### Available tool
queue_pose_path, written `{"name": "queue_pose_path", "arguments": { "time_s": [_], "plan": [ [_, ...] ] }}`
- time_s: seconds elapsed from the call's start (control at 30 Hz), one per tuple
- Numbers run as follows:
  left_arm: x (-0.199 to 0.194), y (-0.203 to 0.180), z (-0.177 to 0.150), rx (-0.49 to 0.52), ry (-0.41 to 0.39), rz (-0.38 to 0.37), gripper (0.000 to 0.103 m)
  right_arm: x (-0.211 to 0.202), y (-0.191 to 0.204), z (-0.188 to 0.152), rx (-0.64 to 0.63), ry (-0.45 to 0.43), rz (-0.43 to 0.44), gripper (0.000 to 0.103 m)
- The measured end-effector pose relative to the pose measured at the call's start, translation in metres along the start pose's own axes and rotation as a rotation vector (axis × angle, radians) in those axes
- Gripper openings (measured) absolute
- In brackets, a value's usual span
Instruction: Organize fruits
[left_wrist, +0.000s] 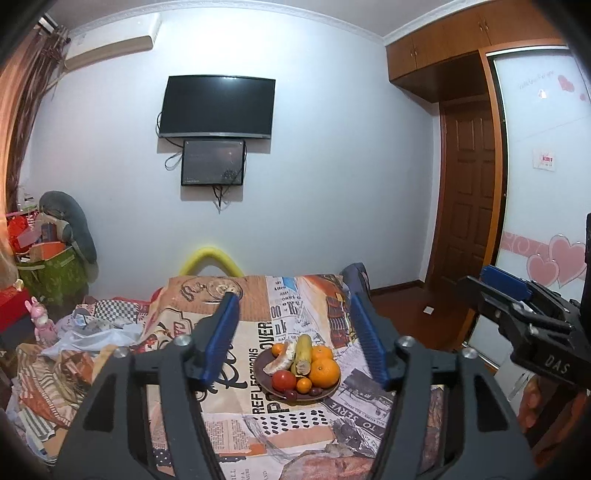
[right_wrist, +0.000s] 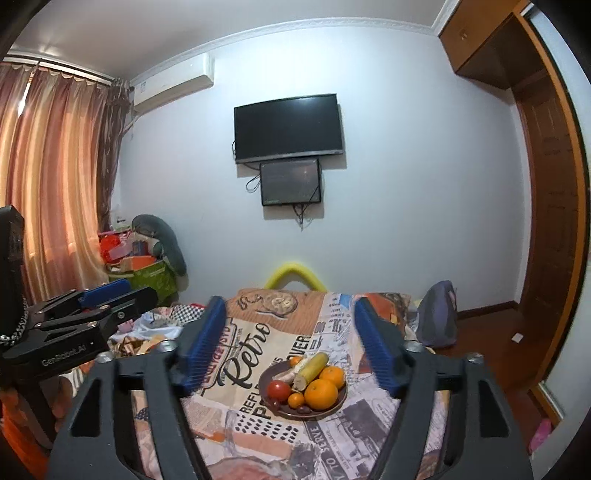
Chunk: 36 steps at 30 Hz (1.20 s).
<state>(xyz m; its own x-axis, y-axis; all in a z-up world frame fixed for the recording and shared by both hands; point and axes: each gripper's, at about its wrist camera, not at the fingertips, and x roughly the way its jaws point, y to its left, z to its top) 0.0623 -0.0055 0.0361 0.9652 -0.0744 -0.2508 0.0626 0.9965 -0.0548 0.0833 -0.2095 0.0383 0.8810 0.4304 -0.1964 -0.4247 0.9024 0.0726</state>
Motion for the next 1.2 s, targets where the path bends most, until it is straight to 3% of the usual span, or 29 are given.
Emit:
{"name": "queue_pose_path", "arguments": {
  "time_s": [0.1,0.17,0.4,1.2],
  "plan": [
    [-0.005,0.000,0.000,0.001,-0.008,0.005,0.072,0.004,0.002,-0.002,-0.005,0.009,-0.006,0.083],
    [-0.007,0.000,-0.002,0.002,-0.014,0.019,0.084,0.003,0.002,-0.002,-0.004,0.017,-0.007,0.085],
    [-0.009,0.000,-0.007,0.006,-0.018,0.034,0.094,-0.007,0.002,-0.006,0.004,0.009,-0.040,0.103],
    [-0.007,0.001,-0.010,0.014,-0.017,0.040,0.101,-0.012,0.002,-0.004,0.000,0.008,-0.044,0.103]
  ]
}}
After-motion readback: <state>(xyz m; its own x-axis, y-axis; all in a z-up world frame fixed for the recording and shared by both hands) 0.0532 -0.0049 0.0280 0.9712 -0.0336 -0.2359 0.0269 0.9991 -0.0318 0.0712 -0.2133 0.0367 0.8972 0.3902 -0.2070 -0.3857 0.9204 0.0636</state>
